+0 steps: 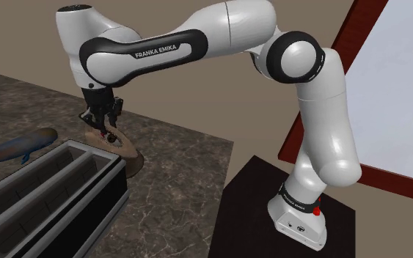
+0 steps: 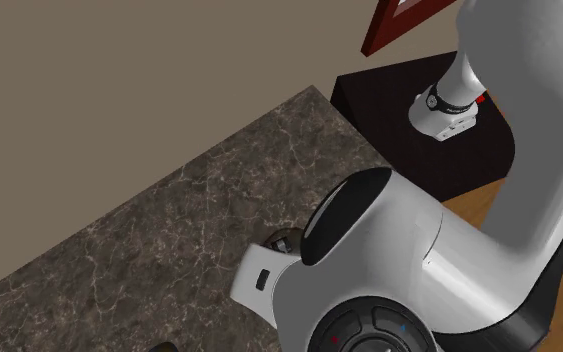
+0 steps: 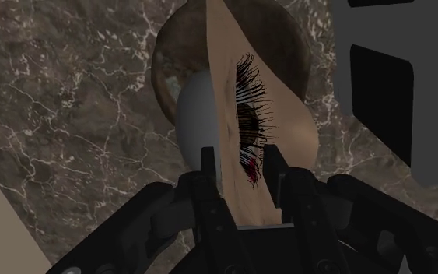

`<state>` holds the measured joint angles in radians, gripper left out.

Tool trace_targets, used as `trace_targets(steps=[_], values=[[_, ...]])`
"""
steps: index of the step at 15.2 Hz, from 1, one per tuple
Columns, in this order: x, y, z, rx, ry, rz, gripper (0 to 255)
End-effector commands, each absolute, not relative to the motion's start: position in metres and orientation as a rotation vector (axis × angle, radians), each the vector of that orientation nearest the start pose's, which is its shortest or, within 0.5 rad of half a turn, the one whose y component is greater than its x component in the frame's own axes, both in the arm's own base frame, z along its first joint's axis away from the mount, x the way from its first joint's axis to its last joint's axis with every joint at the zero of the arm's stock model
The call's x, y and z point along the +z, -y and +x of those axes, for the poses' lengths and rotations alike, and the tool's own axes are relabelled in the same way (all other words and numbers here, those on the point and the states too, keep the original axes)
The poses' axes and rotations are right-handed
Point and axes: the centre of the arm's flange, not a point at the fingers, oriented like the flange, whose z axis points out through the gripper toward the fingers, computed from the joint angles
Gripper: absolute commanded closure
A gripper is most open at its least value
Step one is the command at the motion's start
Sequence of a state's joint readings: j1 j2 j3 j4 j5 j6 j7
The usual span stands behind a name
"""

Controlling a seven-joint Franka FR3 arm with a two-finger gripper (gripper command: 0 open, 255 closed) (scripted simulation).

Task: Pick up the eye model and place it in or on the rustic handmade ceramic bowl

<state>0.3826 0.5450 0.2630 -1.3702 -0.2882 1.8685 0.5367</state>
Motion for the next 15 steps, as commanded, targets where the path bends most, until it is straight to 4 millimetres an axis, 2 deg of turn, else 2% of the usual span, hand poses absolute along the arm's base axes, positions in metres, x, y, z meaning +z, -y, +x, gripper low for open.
trace_targets(steps=[1,11,15], values=[[0.397,-0.377,0.598,-0.090,0.266,-3.259,255],[0.343,-0.377,0.598,-0.090,0.266,-3.259,255],[0.343,-0.377,0.598,-0.090,0.266,-3.259,255]])
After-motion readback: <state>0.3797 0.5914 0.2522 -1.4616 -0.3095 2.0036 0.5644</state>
